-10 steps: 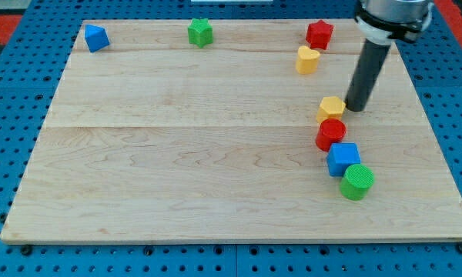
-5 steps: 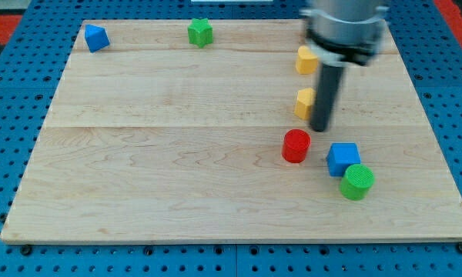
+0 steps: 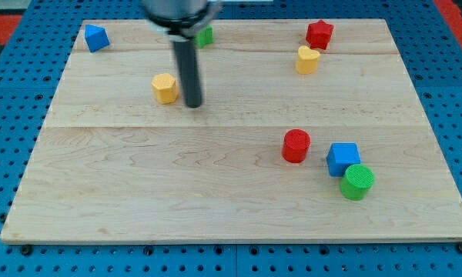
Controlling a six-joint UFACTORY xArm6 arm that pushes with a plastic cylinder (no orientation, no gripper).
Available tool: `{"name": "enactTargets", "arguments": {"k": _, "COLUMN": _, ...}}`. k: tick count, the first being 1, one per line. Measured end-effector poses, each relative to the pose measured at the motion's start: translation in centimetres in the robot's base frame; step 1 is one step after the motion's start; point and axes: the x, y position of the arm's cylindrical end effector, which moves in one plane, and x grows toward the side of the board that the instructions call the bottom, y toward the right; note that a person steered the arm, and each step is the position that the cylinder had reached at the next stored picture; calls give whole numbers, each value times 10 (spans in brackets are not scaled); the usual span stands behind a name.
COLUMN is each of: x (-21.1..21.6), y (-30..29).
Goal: Push the hexagon towards the center left side of the board
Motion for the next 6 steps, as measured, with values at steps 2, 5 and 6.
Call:
{"name": "enactTargets", "arguments": {"k": 2, "x": -32, "y": -70}}
{"name": "enactTargets", "arguments": {"k": 5, "x": 4, "y": -107}}
{"name": "enactTargets", "arguments": {"k": 6, "x": 20, "y": -124}}
